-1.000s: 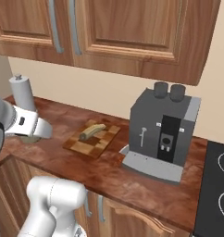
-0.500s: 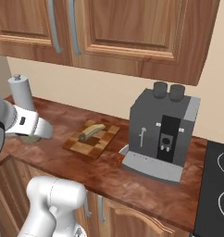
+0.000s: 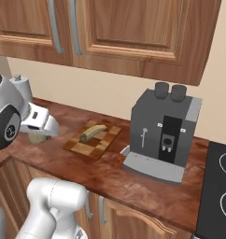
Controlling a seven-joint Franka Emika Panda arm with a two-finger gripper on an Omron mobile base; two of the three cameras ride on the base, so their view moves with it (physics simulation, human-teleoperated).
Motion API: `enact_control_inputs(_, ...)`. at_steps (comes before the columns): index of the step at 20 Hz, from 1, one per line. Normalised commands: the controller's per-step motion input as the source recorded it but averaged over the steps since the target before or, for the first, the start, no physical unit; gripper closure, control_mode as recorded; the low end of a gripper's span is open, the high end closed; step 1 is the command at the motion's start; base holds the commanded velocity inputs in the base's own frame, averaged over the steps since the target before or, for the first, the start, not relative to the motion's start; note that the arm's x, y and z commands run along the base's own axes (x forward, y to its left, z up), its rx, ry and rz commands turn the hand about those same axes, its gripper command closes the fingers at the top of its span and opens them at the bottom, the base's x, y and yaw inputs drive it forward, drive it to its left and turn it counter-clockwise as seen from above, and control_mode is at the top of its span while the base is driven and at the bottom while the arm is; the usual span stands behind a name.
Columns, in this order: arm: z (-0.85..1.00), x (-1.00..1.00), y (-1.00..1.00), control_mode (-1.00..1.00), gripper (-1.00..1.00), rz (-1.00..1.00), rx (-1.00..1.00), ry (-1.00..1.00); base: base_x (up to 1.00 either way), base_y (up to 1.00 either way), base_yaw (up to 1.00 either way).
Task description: Retrieve the sausage and cheese from the fridge and place them on the cutting board on the counter.
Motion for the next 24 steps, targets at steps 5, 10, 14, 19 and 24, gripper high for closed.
enact_control_inputs(5, -0.24, 0.23, 0.0, -1.0, 1.0, 0.0, 0.0, 0.17, 0.0, 0.0, 0.0)
enact_control_inputs(10, -0.43, 0.72, 0.0, -1.0, 1.0, 0.06, 0.02, 0.03, 0.0, 0.0, 0.0)
enact_control_inputs(14, -0.35, 0.94, -0.06, -1.0, 1.0, 0.13, 0.06, 0.0, 0.0, 0.0, 0.0)
enact_control_inputs(19, -0.49, 0.81, -0.08, -1.0, 1.0, 0.13, 0.04, 0.0, 0.0, 0.0, 0.0)
enact_control_inputs(24, -0.44, 0.42, 0.0, -1.0, 1.0, 0.1, 0.0, 0.02, 0.0, 0.0, 0.0)
